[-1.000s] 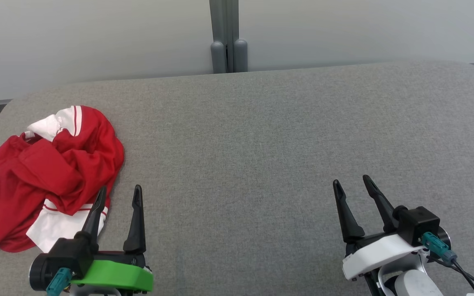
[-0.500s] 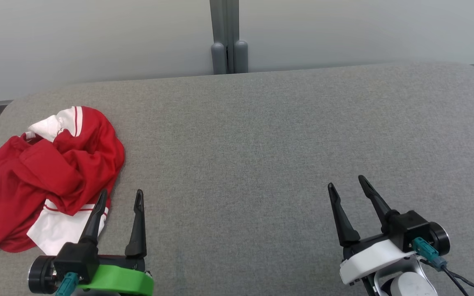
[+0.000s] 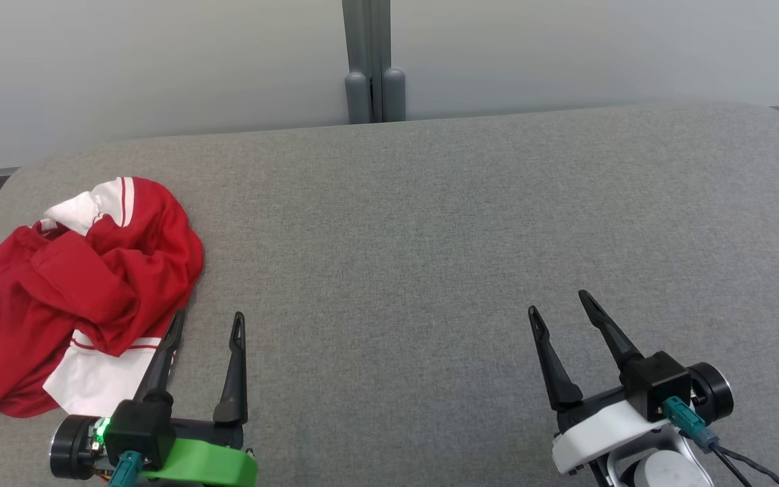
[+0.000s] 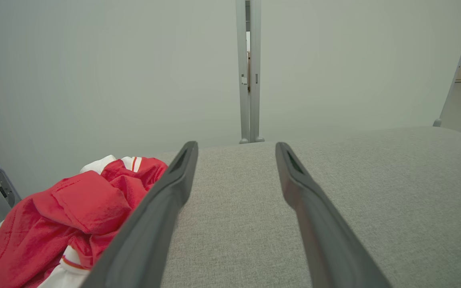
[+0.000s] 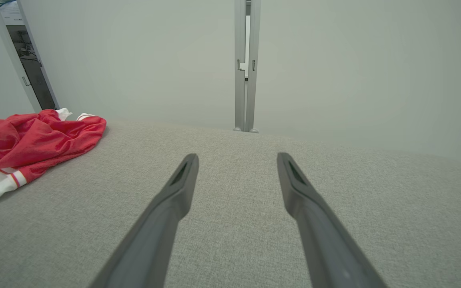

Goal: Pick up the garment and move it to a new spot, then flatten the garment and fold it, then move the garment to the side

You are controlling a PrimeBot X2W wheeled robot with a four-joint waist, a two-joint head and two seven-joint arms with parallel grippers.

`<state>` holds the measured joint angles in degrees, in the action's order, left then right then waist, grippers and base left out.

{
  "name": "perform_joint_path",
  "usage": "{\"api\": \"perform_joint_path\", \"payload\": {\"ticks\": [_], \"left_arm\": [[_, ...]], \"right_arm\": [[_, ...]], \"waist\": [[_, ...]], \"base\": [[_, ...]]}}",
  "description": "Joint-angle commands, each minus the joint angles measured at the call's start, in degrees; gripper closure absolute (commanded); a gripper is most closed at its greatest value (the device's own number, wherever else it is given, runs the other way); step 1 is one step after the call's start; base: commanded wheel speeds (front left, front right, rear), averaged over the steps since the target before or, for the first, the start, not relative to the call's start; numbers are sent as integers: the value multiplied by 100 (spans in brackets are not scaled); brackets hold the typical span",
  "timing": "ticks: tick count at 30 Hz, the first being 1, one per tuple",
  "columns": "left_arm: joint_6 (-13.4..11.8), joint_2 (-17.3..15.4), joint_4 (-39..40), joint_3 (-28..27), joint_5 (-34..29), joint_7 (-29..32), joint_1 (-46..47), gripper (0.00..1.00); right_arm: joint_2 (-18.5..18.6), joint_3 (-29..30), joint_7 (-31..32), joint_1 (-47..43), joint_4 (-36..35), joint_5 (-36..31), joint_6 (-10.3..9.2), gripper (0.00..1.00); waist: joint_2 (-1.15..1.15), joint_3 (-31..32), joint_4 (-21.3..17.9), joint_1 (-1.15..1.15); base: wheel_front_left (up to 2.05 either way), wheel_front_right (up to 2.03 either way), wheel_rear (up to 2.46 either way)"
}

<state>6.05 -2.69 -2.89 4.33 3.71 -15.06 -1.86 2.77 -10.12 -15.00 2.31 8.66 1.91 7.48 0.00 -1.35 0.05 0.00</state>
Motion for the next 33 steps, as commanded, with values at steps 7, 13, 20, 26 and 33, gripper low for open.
{"api": "perform_joint_path", "payload": {"ticks": [7, 13, 20, 26, 33], "left_arm": [[-38, -37, -28, -12, -7, -10, -77, 0], [-36, -37, -56, 7, 23, -11, -80, 0], [-105, -37, -38, -11, 59, -10, -112, 0], [-104, -36, -62, -9, 38, -10, -115, 0], [-116, -35, -64, -9, 33, -10, -184, 0]], "right_arm": [[20, -20, -28, -69, 15, 20, 2, 0], [21, -20, -27, -89, 13, 29, 2, 0], [18, -71, -25, -127, -35, 29, 1, 0], [18, -67, -24, -197, -16, 51, 1, 0], [19, -100, -25, -252, -19, 78, 1, 0]], "waist": [[0, 38, 17, 0], [0, 66, 62, 0], [0, 64, 338, 0], [0, 60, 775, 0], [0, 103, 1288, 0]], "base": [[0, 0, 0], [0, 0, 0], [0, 0, 0], [0, 0, 0], [0, 0, 0]]}}
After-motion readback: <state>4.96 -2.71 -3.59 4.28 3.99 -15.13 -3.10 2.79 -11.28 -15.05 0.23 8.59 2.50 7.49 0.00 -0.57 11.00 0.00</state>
